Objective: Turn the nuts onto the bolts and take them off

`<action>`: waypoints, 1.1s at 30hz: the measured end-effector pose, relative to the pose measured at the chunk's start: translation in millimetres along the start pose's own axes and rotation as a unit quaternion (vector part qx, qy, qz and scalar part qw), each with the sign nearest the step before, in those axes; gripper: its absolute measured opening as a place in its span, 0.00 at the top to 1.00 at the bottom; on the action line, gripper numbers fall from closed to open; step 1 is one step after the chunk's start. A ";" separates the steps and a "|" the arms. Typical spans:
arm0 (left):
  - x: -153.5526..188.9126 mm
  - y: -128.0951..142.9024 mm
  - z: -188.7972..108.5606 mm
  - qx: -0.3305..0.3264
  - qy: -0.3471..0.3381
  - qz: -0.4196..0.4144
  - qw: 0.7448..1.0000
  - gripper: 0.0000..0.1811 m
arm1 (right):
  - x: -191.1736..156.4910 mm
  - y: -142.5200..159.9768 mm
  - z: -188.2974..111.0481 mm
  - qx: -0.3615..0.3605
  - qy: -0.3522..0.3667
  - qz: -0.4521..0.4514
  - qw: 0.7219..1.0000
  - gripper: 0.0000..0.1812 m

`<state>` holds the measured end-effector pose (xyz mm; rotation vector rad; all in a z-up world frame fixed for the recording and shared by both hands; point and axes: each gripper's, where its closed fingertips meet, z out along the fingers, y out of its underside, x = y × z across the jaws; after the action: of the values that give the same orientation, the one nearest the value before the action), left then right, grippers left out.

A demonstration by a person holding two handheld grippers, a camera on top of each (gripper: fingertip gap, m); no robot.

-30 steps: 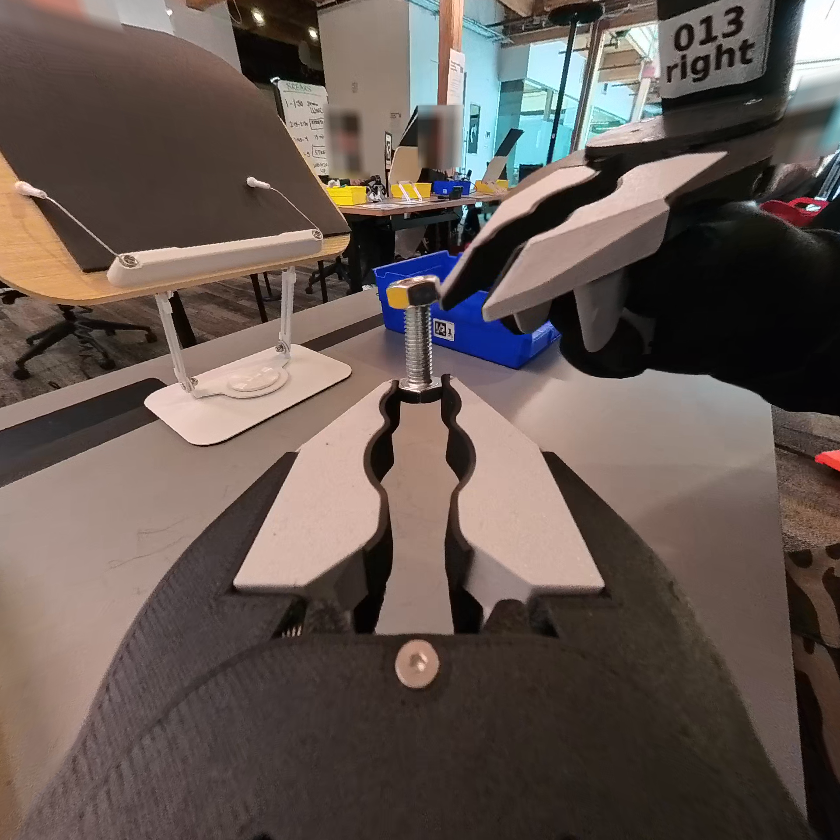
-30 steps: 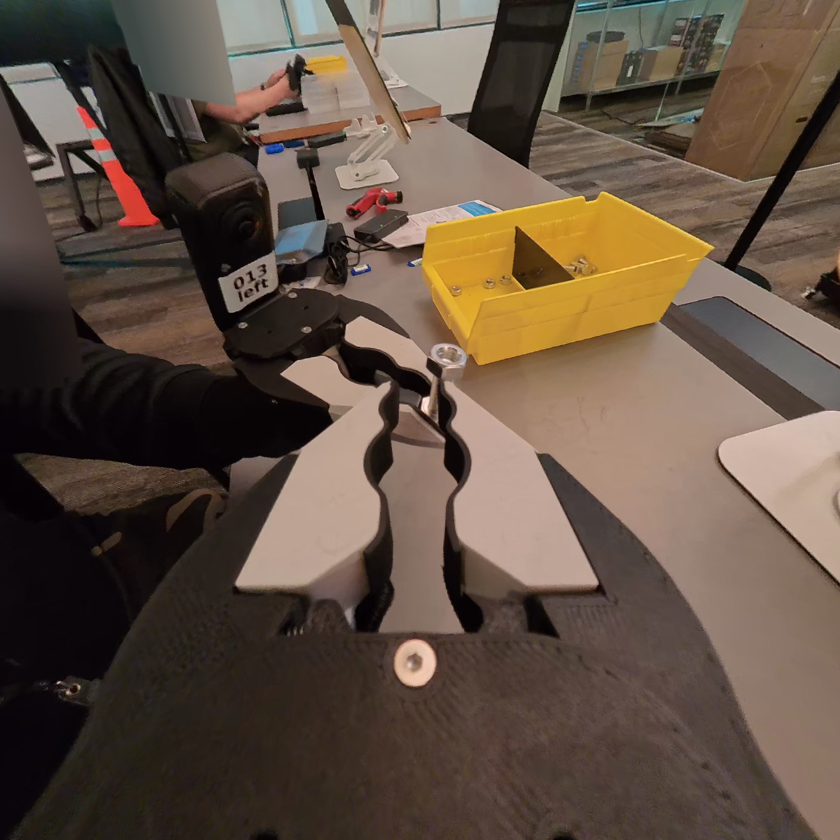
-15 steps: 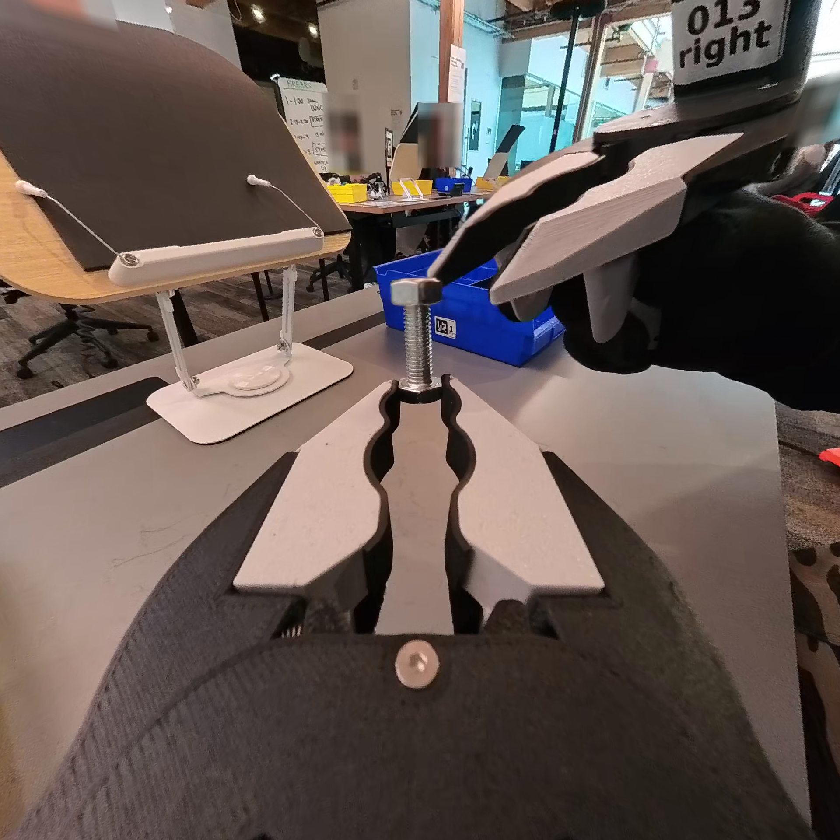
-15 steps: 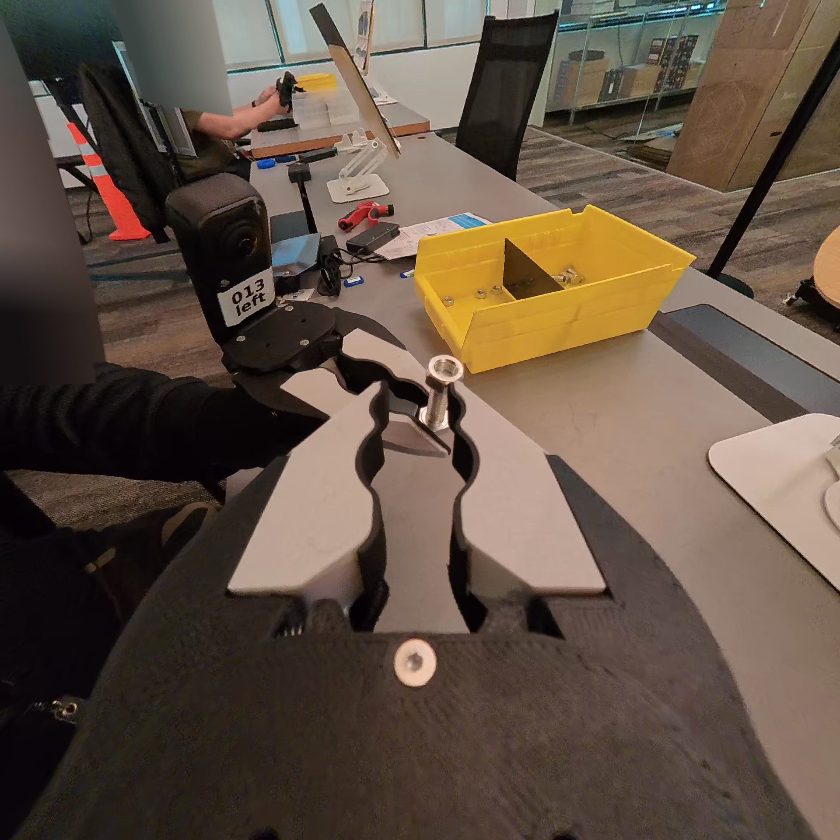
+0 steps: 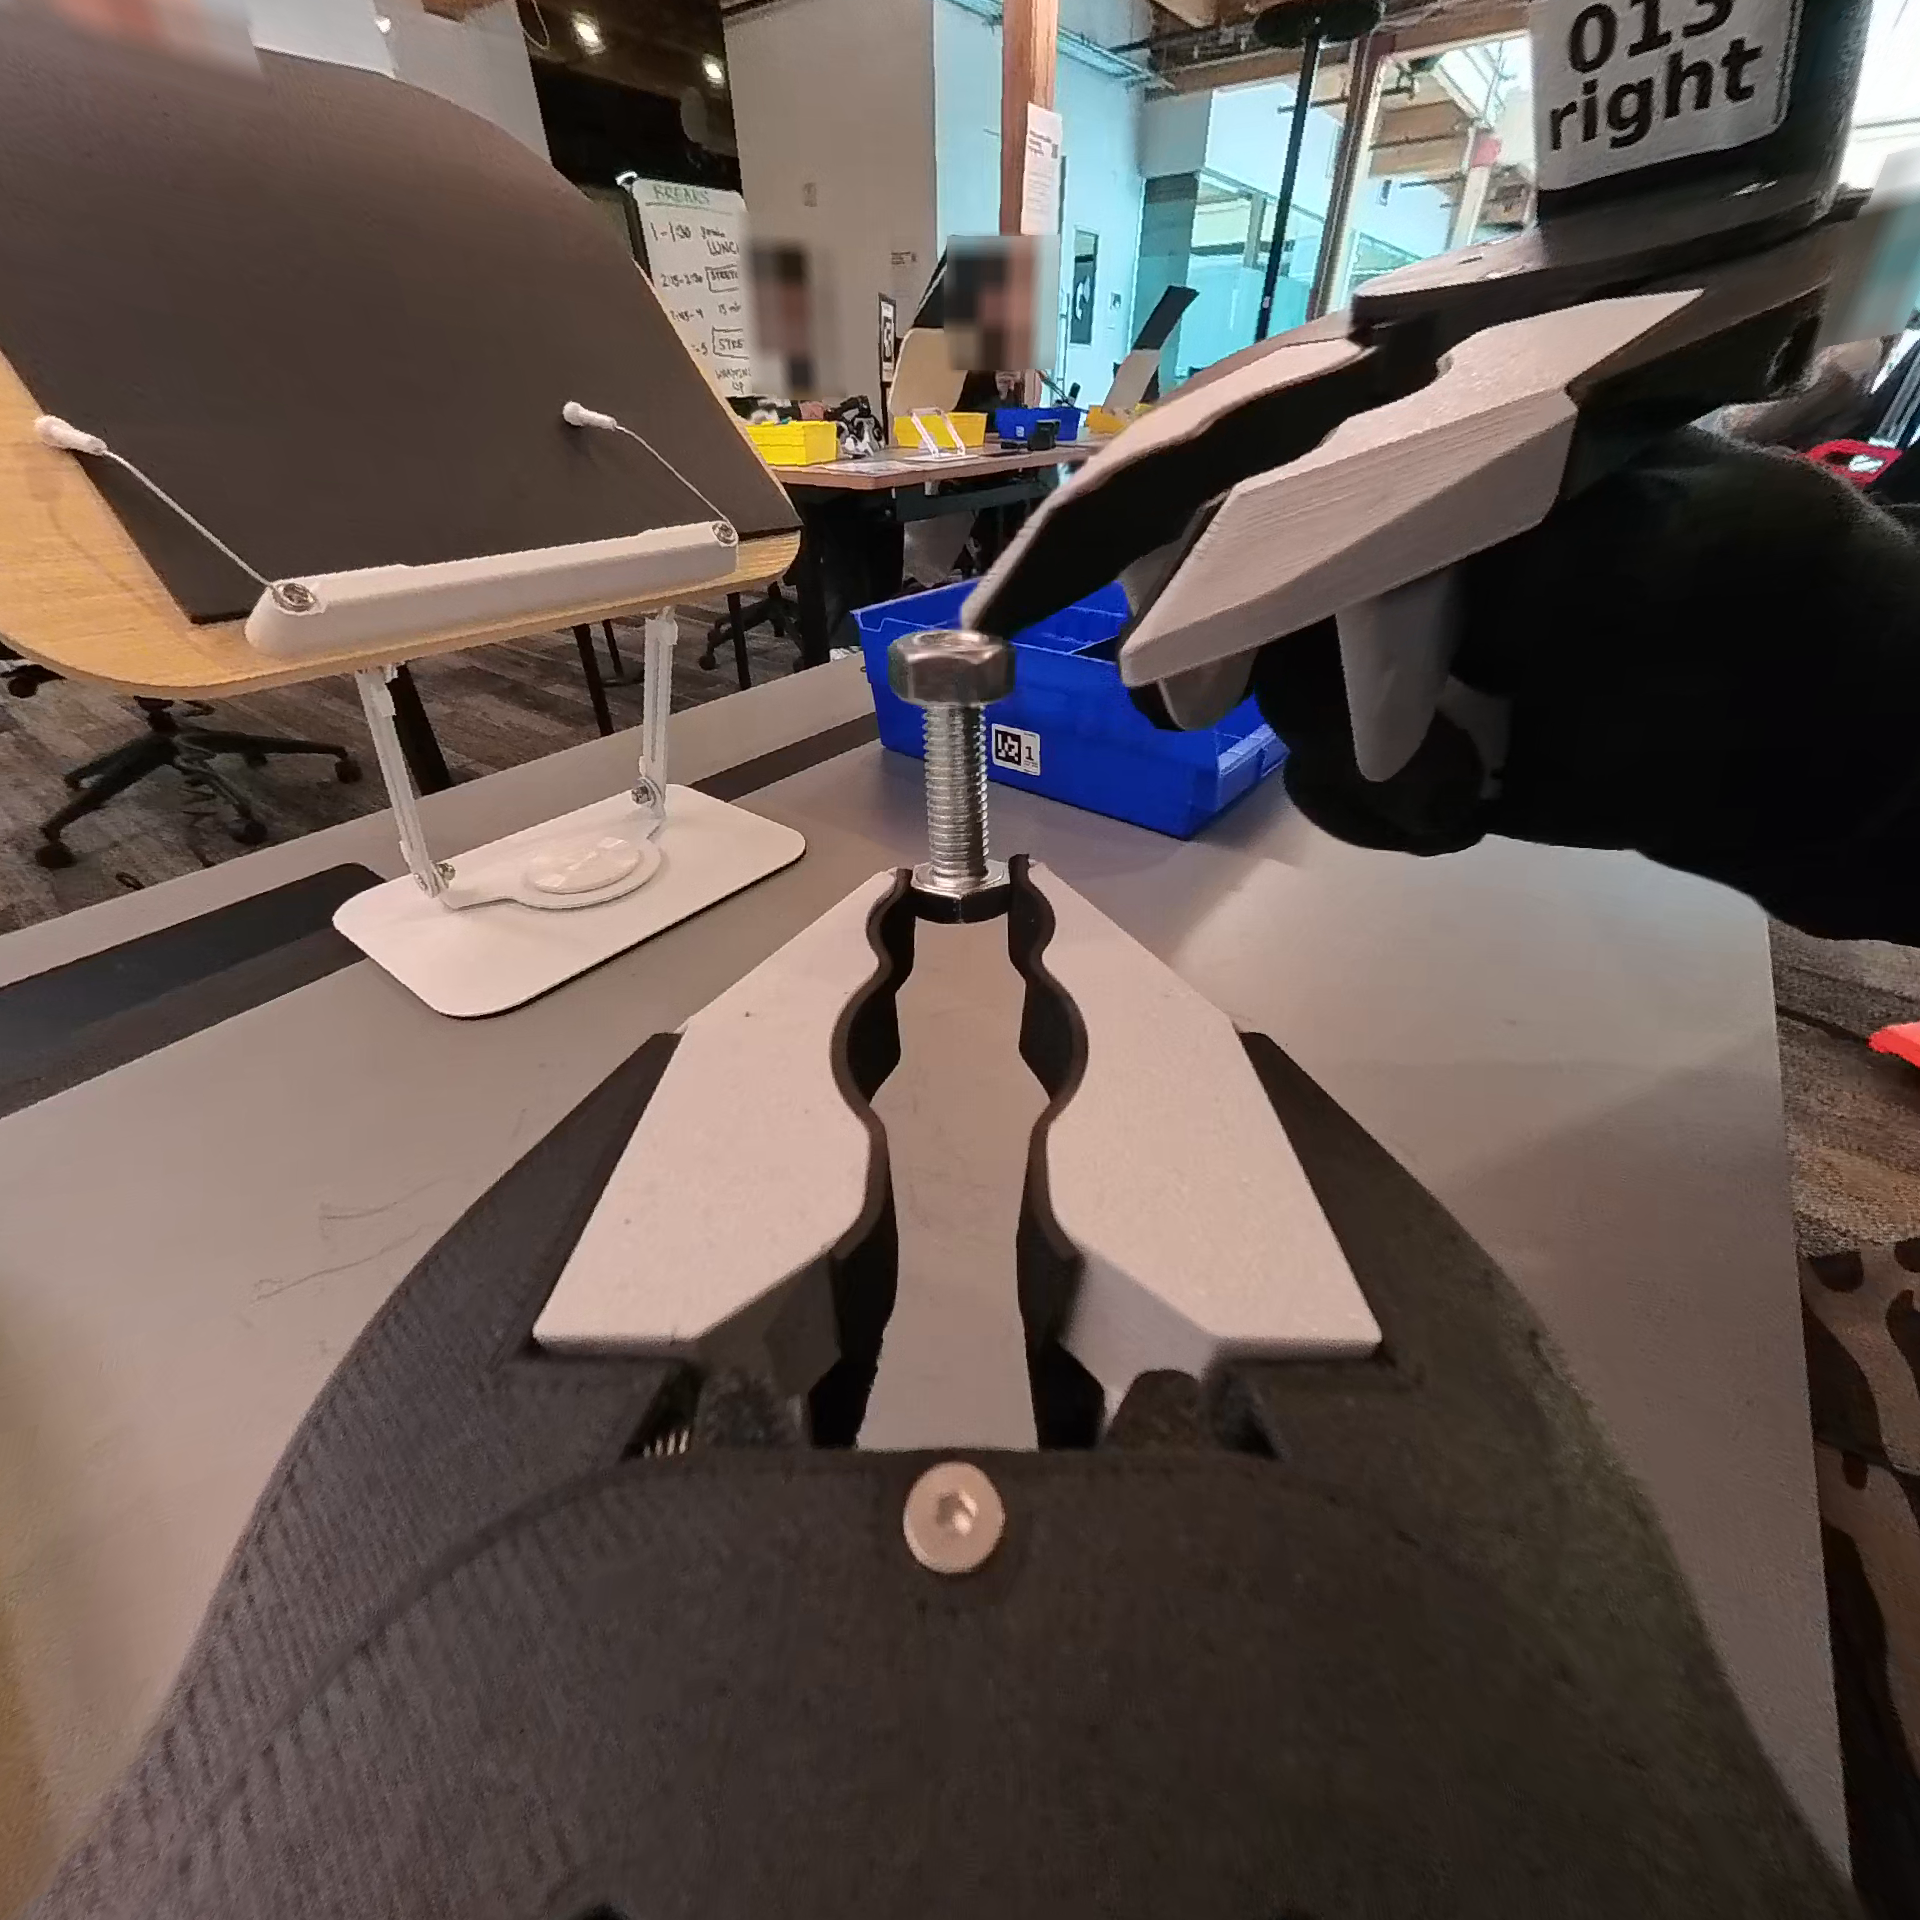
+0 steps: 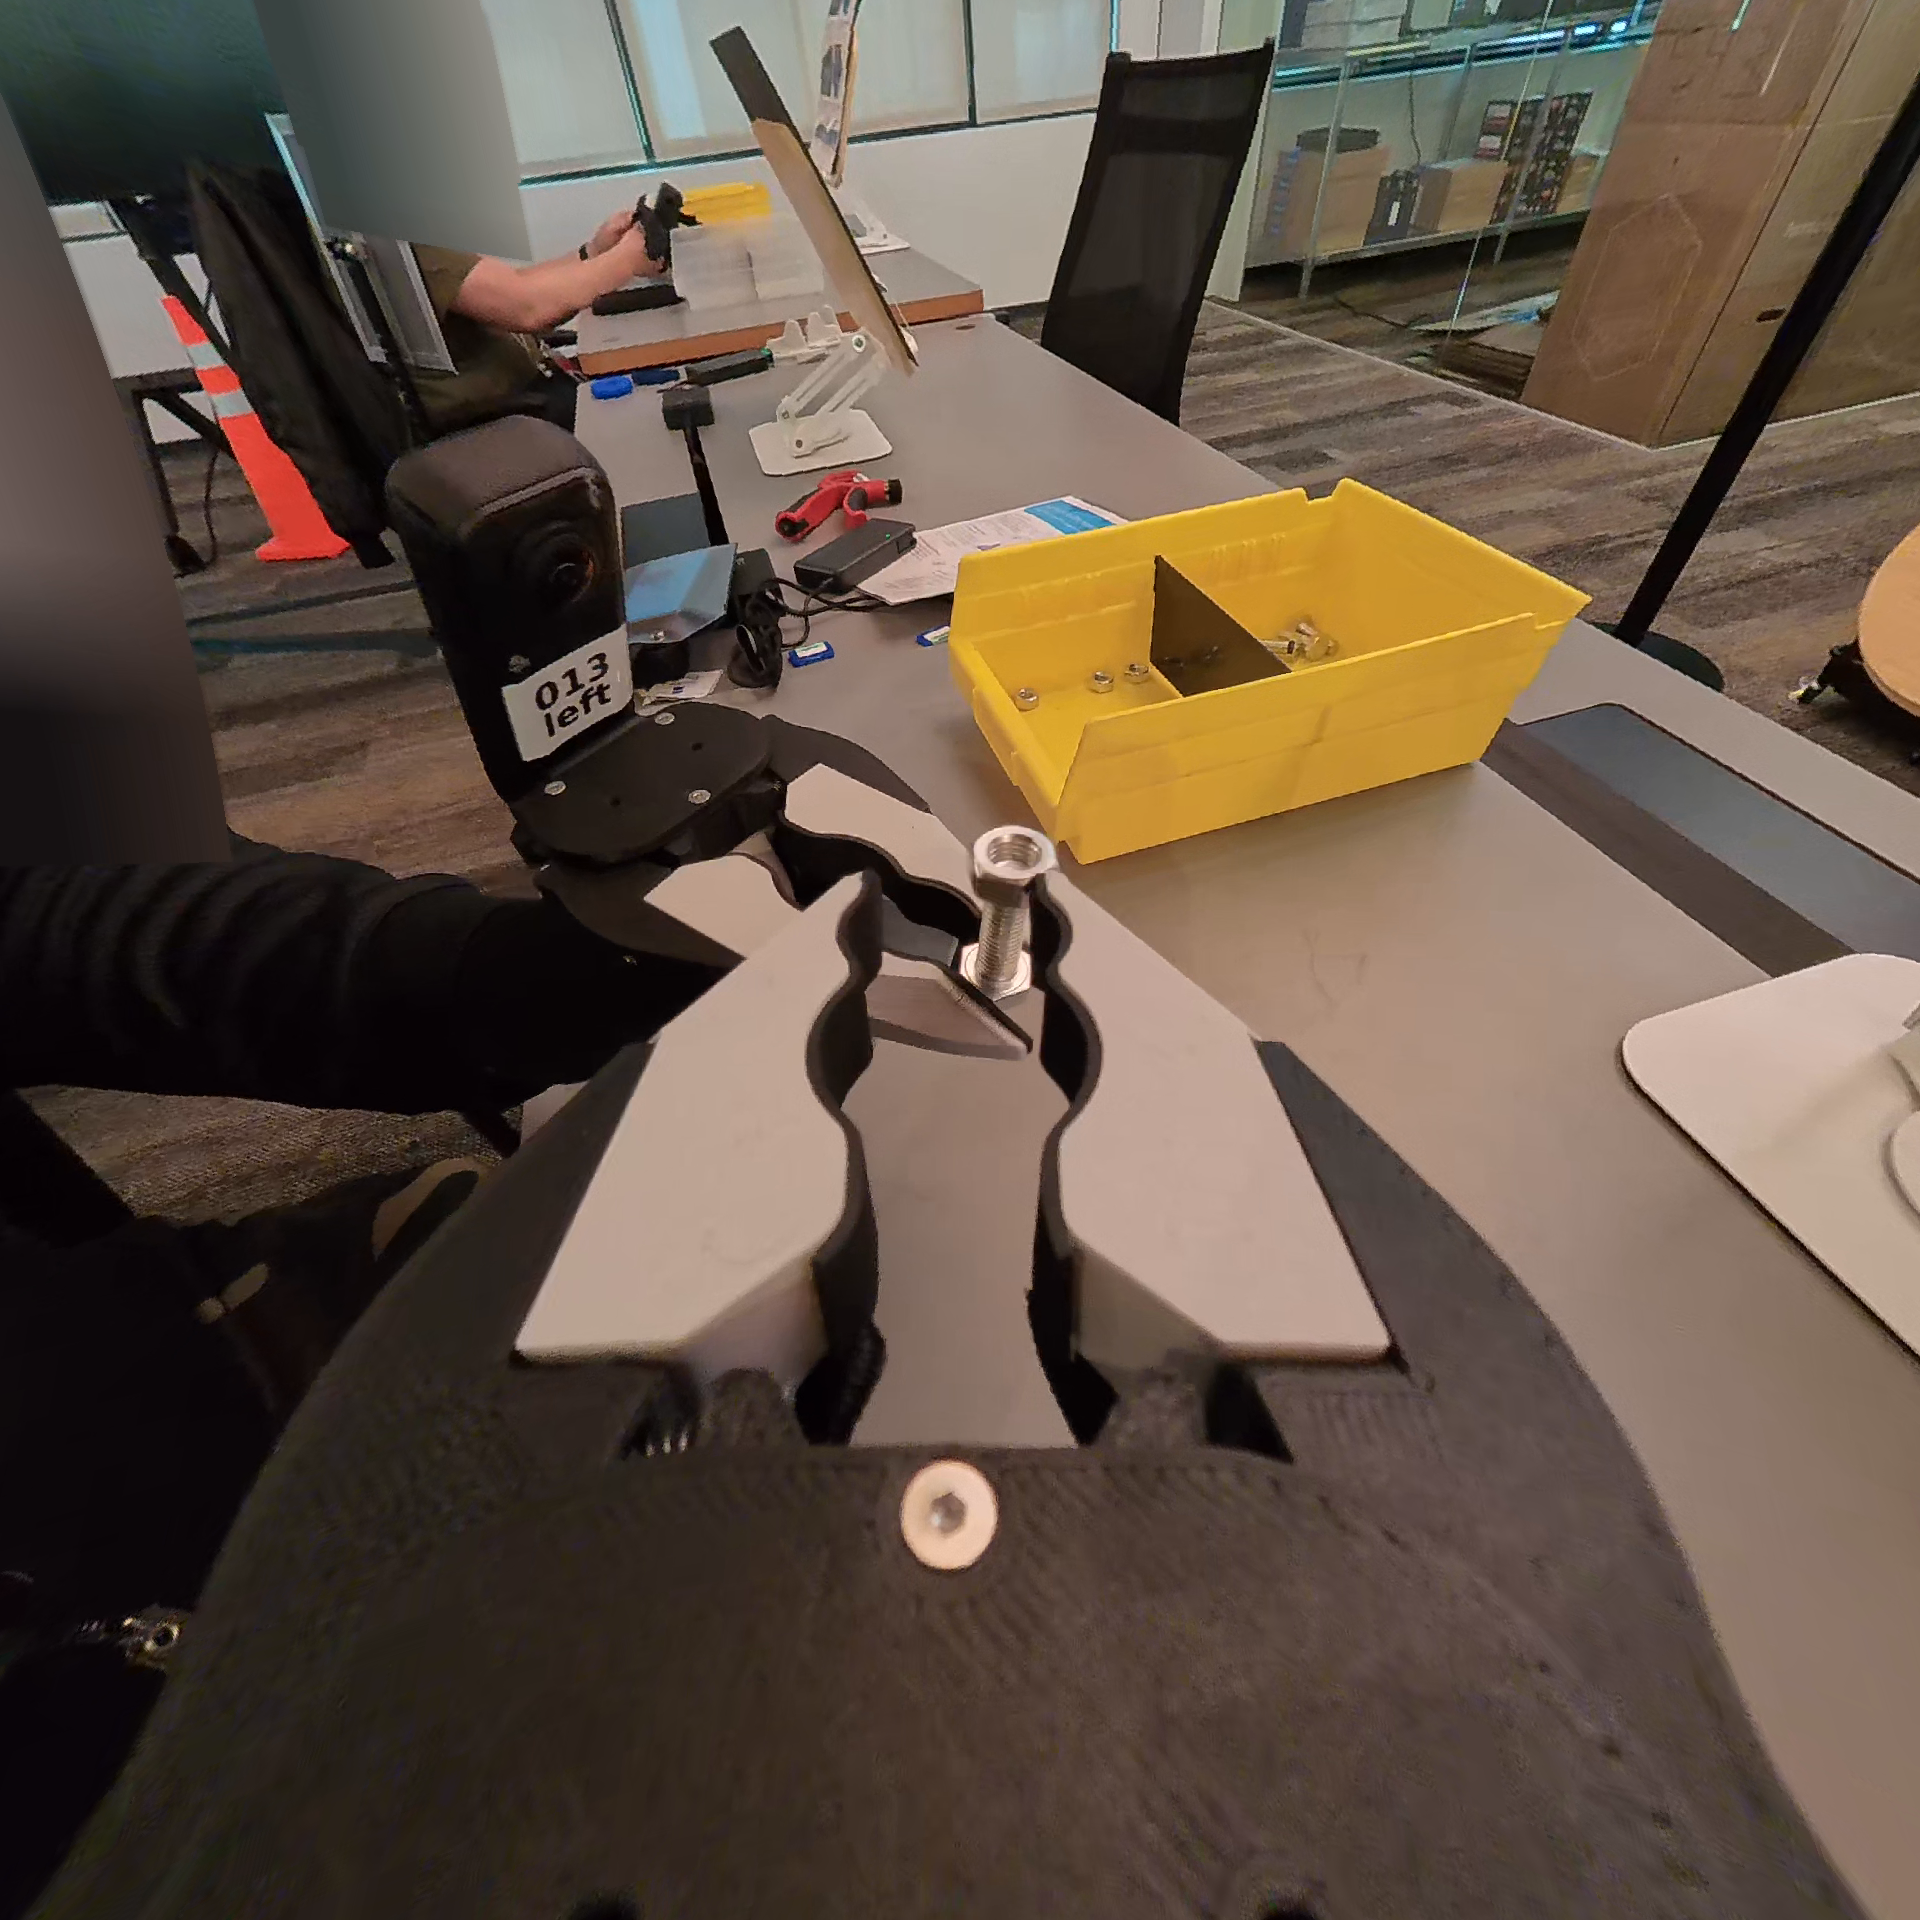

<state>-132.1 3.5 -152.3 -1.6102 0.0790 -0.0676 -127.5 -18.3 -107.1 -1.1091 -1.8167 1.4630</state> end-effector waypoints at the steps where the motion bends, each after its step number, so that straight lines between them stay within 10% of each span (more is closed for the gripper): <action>1: -0.1 0.0 0.1 0.000 0.000 -0.001 1.000 0.91 | -1.1 0.4 -0.7 -0.001 -0.002 -0.001 1.000 0.87; 33: 1.6 -0.6 0.4 0.001 0.003 0.000 1.000 0.91 | 6.1 -6.4 -4.3 0.030 0.011 0.006 0.999 0.81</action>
<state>-130.4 3.8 -151.7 -1.6082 0.0832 -0.0720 -128.7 -11.3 -100.3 -1.1045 -1.7418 1.4976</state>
